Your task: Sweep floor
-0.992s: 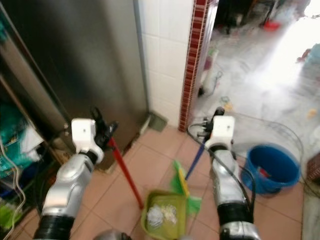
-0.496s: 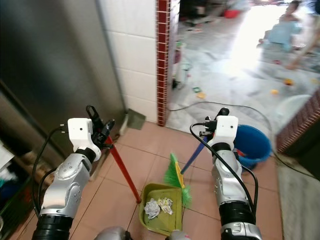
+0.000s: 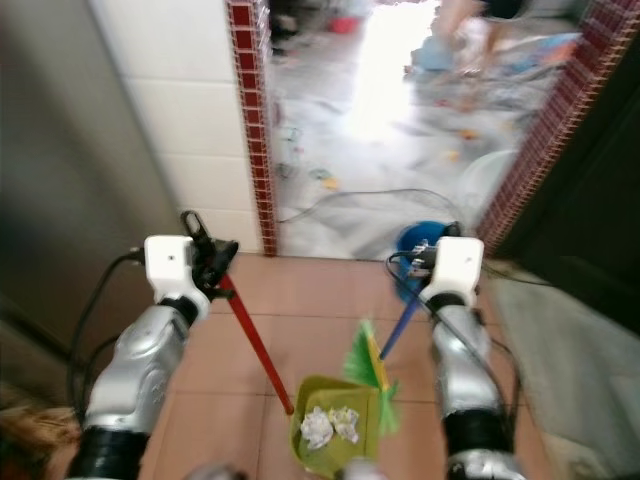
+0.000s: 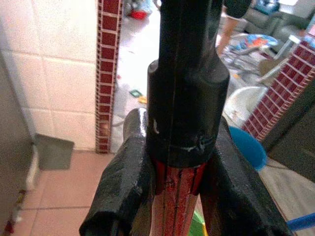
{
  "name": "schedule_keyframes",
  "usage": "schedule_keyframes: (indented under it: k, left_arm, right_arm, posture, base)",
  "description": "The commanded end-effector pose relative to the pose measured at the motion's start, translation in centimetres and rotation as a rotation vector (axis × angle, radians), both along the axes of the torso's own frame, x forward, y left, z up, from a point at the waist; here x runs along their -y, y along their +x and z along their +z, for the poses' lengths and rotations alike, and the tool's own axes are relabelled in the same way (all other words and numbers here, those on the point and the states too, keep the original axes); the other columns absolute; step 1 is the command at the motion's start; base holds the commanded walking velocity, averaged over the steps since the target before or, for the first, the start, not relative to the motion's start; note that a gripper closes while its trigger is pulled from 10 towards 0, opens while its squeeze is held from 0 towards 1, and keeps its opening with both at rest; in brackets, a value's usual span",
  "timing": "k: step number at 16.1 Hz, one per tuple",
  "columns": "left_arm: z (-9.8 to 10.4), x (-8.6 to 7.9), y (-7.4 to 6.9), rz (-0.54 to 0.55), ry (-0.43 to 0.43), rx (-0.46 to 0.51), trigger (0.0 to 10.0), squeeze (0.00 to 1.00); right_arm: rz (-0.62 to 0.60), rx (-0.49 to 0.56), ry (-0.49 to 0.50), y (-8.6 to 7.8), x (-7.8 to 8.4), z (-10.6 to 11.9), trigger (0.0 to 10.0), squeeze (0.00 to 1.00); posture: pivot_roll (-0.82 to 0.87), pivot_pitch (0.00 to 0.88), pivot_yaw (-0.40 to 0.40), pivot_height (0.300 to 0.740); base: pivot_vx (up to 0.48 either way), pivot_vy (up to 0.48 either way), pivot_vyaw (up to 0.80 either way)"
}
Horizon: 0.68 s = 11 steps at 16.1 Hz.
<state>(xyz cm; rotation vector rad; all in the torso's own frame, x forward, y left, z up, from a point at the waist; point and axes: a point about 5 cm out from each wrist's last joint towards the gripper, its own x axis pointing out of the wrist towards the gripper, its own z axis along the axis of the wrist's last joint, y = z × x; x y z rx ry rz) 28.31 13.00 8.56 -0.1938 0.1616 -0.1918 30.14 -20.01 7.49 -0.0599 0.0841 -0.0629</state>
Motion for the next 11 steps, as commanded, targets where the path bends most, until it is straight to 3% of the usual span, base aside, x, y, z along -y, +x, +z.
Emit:
schedule_keyframes:
  k: [1,5,8,11]
  left_arm:
    - [1.3,0.0,0.5,-0.001,0.009,0.053,10.0,0.00]
    - [1.2,0.0,0.4,-0.002,0.015,0.054,10.0,0.00]
    - [1.0,-0.3,0.1,0.016,0.024,0.063,10.0,0.00]
    - [-0.1,-1.8,-0.2,0.144,-0.029,0.015,10.0,0.00]
  right_arm:
    - [-0.011,-0.023,-0.002,-0.1,0.3,-0.3,10.0,0.00]
    - [-0.011,-0.021,0.001,-0.1,0.1,-0.4,10.0,0.00]
    - [-0.011,-0.023,0.003,-0.2,0.0,-0.5,10.0,0.00]
    - [-0.003,-0.031,0.001,-0.4,-0.1,-0.7,10.0,0.00]
  posture:
    - [-0.07,0.000,0.019,0.740]
    - [-0.07,0.000,0.022,0.740]
    - [-0.06,0.000,0.019,0.740]
    - [-0.06,0.000,0.014,0.740]
  base:
    - [0.000,0.311,-0.80]
    - [0.000,0.077,-0.74]
    - [0.000,0.000,0.00]
    - [0.000,0.000,0.00]
